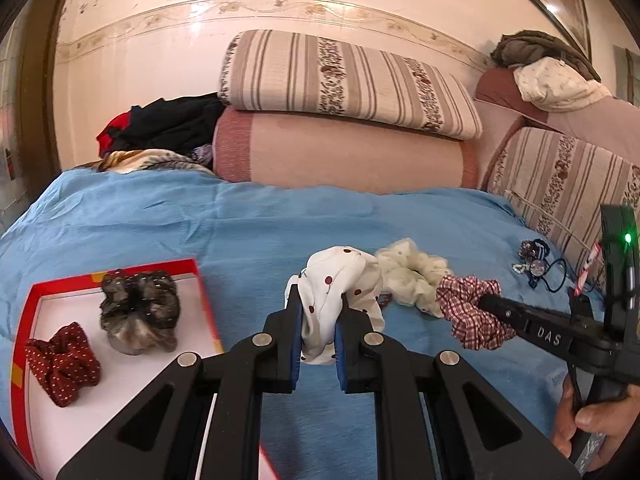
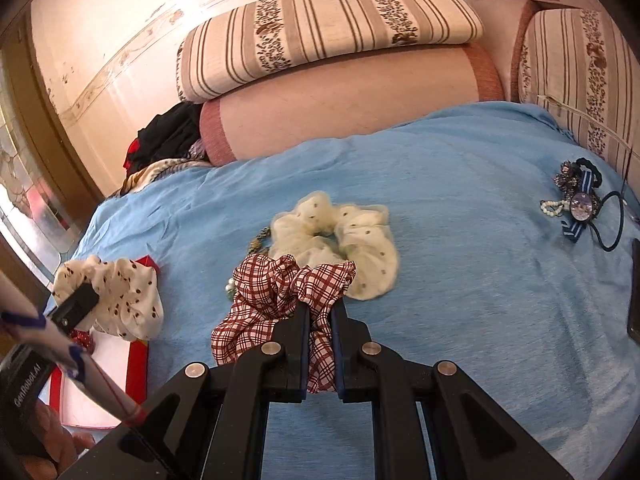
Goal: Organize jewelry
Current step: 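Carry both held scrunchies over to the red-rimmed tray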
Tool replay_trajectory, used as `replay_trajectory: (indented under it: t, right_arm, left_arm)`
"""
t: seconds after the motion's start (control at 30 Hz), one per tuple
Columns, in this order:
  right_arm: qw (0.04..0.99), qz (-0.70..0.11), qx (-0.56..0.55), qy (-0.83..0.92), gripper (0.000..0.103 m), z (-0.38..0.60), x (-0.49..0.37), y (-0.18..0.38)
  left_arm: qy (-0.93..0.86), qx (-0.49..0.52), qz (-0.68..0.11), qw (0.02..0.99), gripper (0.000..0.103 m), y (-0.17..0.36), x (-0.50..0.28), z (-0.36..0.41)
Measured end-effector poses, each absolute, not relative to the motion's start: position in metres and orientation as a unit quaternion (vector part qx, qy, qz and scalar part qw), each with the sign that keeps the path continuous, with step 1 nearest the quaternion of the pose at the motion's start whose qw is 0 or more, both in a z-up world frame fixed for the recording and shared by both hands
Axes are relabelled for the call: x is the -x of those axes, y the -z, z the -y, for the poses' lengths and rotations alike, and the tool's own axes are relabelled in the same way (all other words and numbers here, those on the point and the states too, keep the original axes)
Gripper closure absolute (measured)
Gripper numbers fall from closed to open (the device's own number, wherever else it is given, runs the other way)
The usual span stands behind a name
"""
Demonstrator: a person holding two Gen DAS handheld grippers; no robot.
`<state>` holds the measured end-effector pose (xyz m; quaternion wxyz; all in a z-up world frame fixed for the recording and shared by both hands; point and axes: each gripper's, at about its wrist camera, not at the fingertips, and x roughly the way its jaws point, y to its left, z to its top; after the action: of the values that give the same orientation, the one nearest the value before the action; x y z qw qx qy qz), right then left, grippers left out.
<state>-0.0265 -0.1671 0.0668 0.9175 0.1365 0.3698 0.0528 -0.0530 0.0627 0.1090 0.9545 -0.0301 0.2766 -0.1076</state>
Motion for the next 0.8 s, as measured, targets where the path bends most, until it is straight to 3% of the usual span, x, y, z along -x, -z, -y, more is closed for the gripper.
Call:
replay_trajectory:
  t: [0.8]
  right_arm:
    - [0.913,-0.374,-0.116,-0.117,0.093,0.053,0.049,-0.089]
  left_arm:
    - [0.019,0.093,-0.271,0.958,0.09,-0.129,0.052,-0.17]
